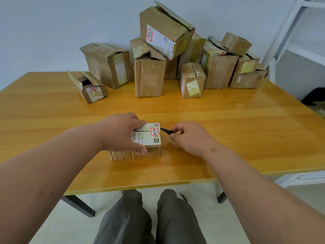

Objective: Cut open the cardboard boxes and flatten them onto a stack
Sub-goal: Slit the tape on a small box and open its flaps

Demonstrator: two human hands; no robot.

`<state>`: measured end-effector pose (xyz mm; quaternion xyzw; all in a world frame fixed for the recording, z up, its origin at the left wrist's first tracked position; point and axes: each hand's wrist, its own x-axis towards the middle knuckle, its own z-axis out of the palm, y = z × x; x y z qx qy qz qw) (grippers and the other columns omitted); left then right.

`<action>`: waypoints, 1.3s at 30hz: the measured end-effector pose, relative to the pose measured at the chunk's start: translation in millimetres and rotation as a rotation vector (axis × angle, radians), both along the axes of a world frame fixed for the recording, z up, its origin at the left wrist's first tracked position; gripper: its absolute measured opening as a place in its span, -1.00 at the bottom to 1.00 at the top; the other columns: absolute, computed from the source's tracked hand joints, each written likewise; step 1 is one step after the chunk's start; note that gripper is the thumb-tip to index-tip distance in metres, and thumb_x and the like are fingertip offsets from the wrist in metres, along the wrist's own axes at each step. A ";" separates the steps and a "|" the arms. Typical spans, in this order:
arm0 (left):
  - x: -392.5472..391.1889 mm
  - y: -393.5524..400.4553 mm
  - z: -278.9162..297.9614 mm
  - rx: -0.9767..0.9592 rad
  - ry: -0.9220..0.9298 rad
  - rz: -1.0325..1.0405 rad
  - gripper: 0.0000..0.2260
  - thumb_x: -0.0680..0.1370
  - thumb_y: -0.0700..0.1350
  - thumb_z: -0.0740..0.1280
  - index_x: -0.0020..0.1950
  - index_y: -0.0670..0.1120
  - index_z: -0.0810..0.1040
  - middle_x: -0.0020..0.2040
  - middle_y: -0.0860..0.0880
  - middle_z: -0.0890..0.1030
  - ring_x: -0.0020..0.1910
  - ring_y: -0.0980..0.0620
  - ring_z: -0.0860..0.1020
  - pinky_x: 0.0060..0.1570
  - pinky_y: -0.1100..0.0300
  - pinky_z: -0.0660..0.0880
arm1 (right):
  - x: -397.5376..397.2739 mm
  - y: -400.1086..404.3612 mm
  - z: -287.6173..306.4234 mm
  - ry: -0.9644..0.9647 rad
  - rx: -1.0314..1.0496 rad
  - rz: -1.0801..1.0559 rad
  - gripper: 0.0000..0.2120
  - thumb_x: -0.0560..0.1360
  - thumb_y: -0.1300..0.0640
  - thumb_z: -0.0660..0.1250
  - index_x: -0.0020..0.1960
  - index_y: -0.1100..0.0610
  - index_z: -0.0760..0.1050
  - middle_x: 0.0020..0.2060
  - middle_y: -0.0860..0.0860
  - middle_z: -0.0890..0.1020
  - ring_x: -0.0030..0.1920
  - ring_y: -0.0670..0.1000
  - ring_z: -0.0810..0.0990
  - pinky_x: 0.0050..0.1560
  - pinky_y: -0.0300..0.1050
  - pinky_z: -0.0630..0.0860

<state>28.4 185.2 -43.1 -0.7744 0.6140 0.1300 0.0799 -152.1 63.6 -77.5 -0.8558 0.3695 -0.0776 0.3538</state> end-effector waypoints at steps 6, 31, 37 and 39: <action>0.3 -0.6 -0.5 0.000 -0.008 0.007 -0.09 0.36 0.43 0.35 0.59 0.10 0.11 0.40 0.11 0.33 0.28 0.04 0.39 0.15 0.16 0.43 | 0.1 -0.1 -0.4 -0.042 0.081 -0.027 -0.82 0.58 0.08 0.31 0.15 0.04 0.60 -0.30 -0.07 0.51 -0.31 -0.08 0.42 -0.36 -0.20 0.28; -2.6 -2.0 0.2 -0.001 -0.029 0.034 -0.10 0.38 0.42 0.34 0.60 0.08 0.11 0.40 0.10 0.34 0.28 0.03 0.40 0.13 0.15 0.44 | 1.8 4.9 0.4 0.016 -0.053 -0.068 -0.79 0.59 0.06 0.27 0.18 -0.01 0.60 -0.30 -0.12 0.48 -0.20 0.00 0.49 -0.32 -0.17 0.35; -1.6 -2.1 -1.0 -0.015 -0.007 0.042 -0.11 0.38 0.40 0.35 0.60 0.09 0.12 0.40 0.11 0.33 0.27 0.04 0.40 0.04 0.20 0.38 | 9.8 4.9 -1.5 0.034 -0.067 -0.062 -0.80 0.59 0.06 0.27 0.15 -0.03 0.60 -0.29 -0.10 0.51 -0.19 0.02 0.52 -0.29 -0.16 0.36; -1.6 -2.3 -0.9 -0.015 -0.008 0.043 -0.11 0.38 0.40 0.35 0.59 0.09 0.12 0.39 0.11 0.34 0.26 0.05 0.40 0.01 0.21 0.38 | 8.6 5.0 -3.3 -0.001 -0.055 -0.067 -0.81 0.59 0.07 0.27 0.14 -0.03 0.61 -0.30 -0.09 0.52 -0.22 0.02 0.51 -0.29 -0.15 0.39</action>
